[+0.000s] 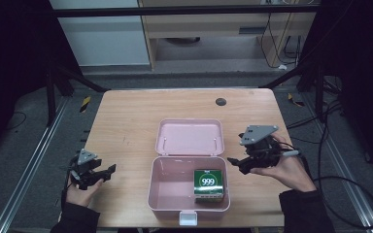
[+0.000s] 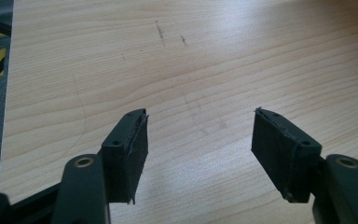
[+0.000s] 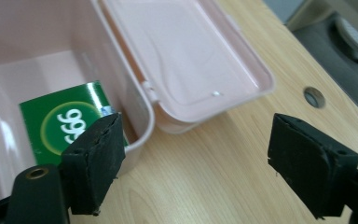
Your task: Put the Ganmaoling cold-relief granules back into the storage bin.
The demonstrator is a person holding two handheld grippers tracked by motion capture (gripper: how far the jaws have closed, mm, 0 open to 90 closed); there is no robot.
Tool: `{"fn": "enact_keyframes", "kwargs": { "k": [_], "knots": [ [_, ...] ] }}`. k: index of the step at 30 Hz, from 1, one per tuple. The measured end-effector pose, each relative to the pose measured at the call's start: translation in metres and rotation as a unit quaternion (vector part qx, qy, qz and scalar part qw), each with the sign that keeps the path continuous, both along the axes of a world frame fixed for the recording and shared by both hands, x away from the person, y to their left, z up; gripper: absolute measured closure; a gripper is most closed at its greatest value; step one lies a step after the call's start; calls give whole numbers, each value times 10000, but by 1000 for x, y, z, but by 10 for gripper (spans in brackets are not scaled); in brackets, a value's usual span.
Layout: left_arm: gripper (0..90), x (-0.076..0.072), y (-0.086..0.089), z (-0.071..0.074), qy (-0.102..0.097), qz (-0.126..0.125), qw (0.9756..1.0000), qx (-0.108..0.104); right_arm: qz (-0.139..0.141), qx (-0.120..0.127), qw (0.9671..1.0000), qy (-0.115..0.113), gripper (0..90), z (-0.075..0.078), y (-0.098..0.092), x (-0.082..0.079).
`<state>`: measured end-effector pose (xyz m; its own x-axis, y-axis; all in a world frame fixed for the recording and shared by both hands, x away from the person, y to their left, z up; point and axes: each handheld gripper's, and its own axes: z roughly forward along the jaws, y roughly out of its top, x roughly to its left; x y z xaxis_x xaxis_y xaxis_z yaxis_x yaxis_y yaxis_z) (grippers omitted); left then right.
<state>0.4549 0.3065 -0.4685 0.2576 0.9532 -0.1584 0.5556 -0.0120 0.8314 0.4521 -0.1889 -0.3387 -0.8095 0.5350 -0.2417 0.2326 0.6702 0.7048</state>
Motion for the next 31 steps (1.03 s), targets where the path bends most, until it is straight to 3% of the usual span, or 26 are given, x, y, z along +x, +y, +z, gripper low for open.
{"fn": "enact_keyframes", "kwargs": {
  "k": [4, 7, 13, 16, 24, 28, 31],
  "knots": [
    [375, 0, 0, 0, 28, -38, 10000, 17, -528, 335, 9980, -70, 161, -13, -19, -2],
    [384, 0, -1, 0, 50, -63, 10000, 23, -924, 658, 9935, -95, 152, -26, -32, -3],
    [417, 0, -3, -3, 114, -140, 9998, 58, -1742, 1240, 9768, -100, 131, -59, -53, 2],
    [440, 1, -3, -3, 127, -121, 9998, 62, -2182, 1134, 9693, -1, 121, -75, -62, 7],
    [446, 6, -3, -9, 241, -63, 9994, 233, -3168, 1120, 9416, 206, 83, -122, -82, 20],
    [400, 8, -4, -11, 175, 22, 9995, 257, -3439, 1083, 9326, 171, 66, -135, -89, 22],
    [359, 10, -3, -14, 178, 57, 9994, 283, -3514, 983, 9310, 116, 58, -139, -92, 22]
  ]
}}
